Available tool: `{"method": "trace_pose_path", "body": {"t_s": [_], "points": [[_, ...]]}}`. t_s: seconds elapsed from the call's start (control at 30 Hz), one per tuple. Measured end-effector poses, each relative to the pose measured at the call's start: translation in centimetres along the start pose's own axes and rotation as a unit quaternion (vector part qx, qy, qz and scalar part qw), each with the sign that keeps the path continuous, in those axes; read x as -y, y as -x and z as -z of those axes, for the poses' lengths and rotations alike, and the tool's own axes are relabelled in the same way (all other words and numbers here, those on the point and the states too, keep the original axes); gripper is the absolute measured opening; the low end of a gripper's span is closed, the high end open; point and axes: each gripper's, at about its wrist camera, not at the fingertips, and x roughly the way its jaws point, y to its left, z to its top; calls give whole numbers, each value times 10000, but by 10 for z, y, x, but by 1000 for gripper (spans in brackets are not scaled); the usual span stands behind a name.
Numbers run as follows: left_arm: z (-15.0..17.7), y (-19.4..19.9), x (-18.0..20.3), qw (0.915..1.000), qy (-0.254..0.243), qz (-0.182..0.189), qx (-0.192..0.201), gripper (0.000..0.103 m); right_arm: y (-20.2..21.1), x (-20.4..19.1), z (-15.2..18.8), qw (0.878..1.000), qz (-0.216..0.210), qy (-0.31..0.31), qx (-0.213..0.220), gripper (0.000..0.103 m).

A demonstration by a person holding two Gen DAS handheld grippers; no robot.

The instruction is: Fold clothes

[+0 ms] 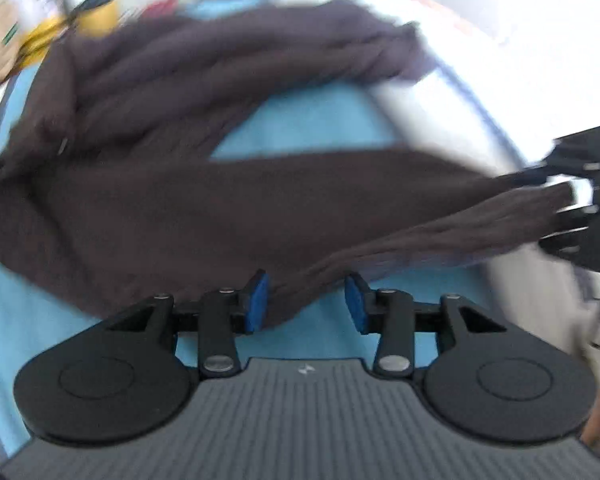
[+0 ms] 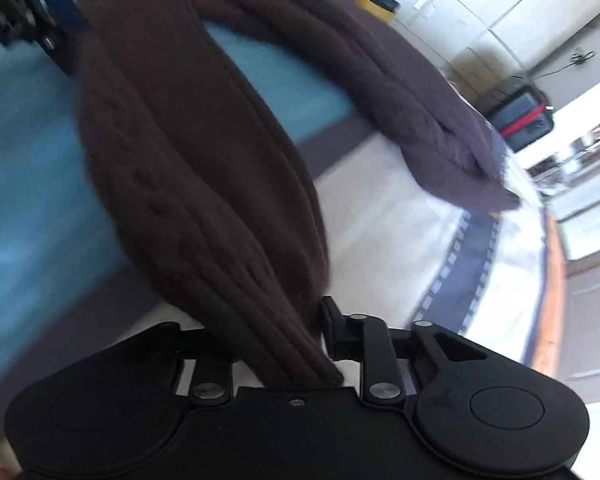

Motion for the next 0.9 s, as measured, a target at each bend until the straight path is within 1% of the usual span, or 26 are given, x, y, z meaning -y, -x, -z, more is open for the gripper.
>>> {"method": "trace_pose_path", "body": {"t_s": [0.03, 0.07, 0.1, 0.13, 0.17, 0.2, 0.27, 0.3, 0.37, 0.43, 0.47, 0.53, 0.57, 0.6, 0.63, 0.67, 0.7, 0.73, 0.77, 0.8, 0.83, 0.87, 0.9], "points": [[1, 12, 5, 9993, -102, 275, 211, 57, 13, 3, 0, 9994, -287, -61, 156, 52], [3, 24, 8, 9975, -168, 549, 423, 61, 28, 6, 3, 9977, -550, -62, 384, 55], [4, 34, 9, 9955, -189, 730, 579, 66, 43, 10, 6, 9948, -793, -45, 643, 61], [4, 41, 9, 9946, -154, 784, 663, 66, 54, 15, 9, 9917, -922, -74, 891, 65], [1, 45, 9, 9955, -97, 667, 667, 66, 65, 20, 12, 9885, -996, -126, 1133, 66], [-4, 46, 8, 9974, -71, 386, 610, 66, 74, 28, 14, 9847, -1073, -227, 1354, 67], [-20, 41, 5, 9985, -108, -217, 486, 66, 81, 46, 16, 9790, -1141, -517, 1606, 67], [-31, 35, 2, 9982, -115, -407, 421, 66, 80, 56, 13, 9781, -1065, -674, 1657, 67], [-57, 15, -10, 9978, 25, -635, 210, 66, 72, 76, 4, 9764, -868, -999, 1708, 67], [-83, -11, -23, 9965, 72, -835, 58, 66, 60, 97, 4, 9710, -796, -1445, 1731, 67], [-94, -27, -28, 9941, 48, -1081, -11, 66, 51, 110, 5, 9656, -788, -1766, 1741, 67], [-111, -62, -37, 9830, -52, -1830, -157, 66, 25, 137, 10, 9536, -764, -2374, 1688, 67], [-115, -76, -39, 9757, -179, -2181, -138, 66, 10, 150, 15, 9468, -718, -2682, 1630, 67], [-115, -89, -38, 9672, -376, -2513, -37, 66, -4, 163, 20, 9389, -671, -2987, 1571, 67], [-113, -99, -38, 9609, -547, -2714, 83, 66, -15, 172, 25, 9314, -642, -3246, 1520, 67], [-107, -105, -39, 9585, -674, -2766, 153, 66, -27, 180, 29, 9222, -681, -3505, 1488, 67], [-101, -112, -42, 9583, -750, -2754, 105, 66, -40, 189, 32, 9114, -748, -3773, 1464, 67], [-96, -120, -48, 9596, -788, -2703, -1, 67, -52, 197, 35, 9002, -837, -4014, 1468, 67], [-91, -126, -52, 9604, -835, -2660, -23, 68, -62, 206, 36, 8893, -952, -4216, 1497, 67], [-88, -129, -55, 9592, -933, -2668, 43, 74, -72, 214, 36, 8785, -1072, -4395, 1532, 67], [-87, -131, -56, 9567, -1060, -2707, 119, 82, -80, 219, 34, 8713, -1159, -4506, 1563, 67], [-88, -132, -57, 9547, -1151, -2740, 144, 85, -88, 223, 31, 8657, -1230, -4584, 1591, 67], [-91, -133, -61, 9549, -1147, -2736, 113, 88, -96, 226, 27, 8620, -1268, -4632, 1623, 67]]}}
